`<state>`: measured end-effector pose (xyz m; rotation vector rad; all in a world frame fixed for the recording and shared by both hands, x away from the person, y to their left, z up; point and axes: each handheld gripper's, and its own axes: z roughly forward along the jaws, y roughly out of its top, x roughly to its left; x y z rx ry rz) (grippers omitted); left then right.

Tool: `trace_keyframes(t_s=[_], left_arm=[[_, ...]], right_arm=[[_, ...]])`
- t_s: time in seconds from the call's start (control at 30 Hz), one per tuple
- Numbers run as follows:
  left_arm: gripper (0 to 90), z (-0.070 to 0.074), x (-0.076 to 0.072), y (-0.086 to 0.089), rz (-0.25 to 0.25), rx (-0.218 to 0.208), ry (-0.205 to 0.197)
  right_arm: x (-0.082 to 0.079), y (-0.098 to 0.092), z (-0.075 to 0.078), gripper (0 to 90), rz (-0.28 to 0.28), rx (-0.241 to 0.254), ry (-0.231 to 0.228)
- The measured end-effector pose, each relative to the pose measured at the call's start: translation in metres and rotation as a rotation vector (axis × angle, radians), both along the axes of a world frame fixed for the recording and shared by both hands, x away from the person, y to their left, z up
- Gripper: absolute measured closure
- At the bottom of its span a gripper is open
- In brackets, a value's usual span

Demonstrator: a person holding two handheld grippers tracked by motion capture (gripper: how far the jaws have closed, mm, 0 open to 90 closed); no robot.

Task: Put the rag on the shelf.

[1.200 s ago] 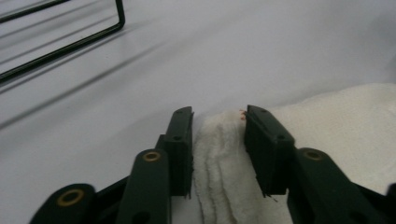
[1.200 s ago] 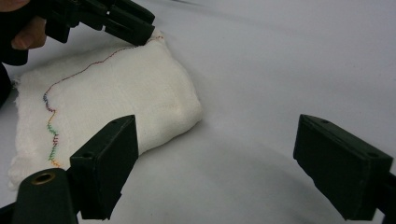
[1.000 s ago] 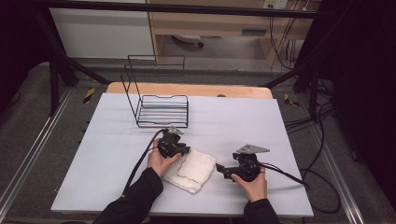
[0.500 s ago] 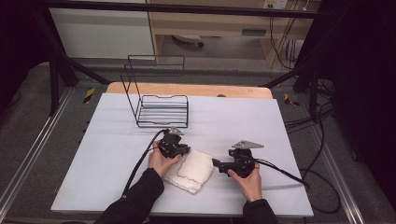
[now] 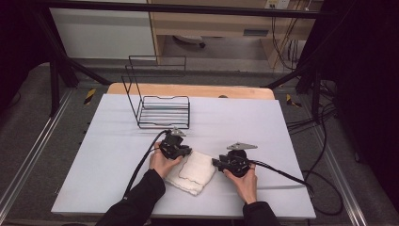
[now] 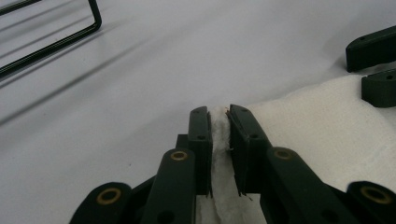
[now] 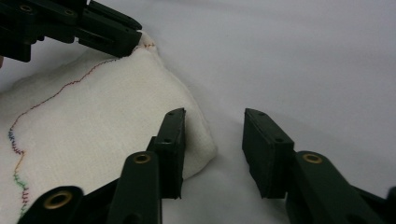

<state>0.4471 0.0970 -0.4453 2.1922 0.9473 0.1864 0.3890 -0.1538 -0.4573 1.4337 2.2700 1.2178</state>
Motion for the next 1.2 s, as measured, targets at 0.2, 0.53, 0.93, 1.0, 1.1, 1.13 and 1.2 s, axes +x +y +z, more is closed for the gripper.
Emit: trace_keyframes(t_s=[0.2,0.53,0.93,1.0,1.1,1.13,1.2], left_arm=[[80.2,0.000,0.001,0.001,-0.003,-0.012,0.010],[81.8,0.007,-0.002,0.008,-0.001,-0.053,-0.004],[82.1,0.030,-0.020,0.027,0.009,-0.142,-0.093],[82.1,0.035,-0.024,0.031,0.011,-0.157,-0.108],[82.1,0.044,-0.031,0.035,0.010,-0.173,-0.144],[82.1,0.047,-0.033,0.037,0.011,-0.180,-0.155],[82.1,0.052,-0.038,0.039,0.016,-0.189,-0.175]], right_arm=[[-0.001,0.002,0.000,77.3,0.002,0.047,0.048],[-0.003,0.001,0.005,83.8,0.000,0.065,0.045],[-0.013,0.004,0.029,84.4,0.049,0.080,-0.073],[-0.015,0.005,0.034,84.6,0.054,0.088,-0.094],[-0.018,0.006,0.041,84.7,0.056,0.100,-0.122],[-0.019,0.006,0.043,84.7,0.058,0.103,-0.134],[-0.021,0.007,0.048,84.7,0.062,0.107,-0.158]])
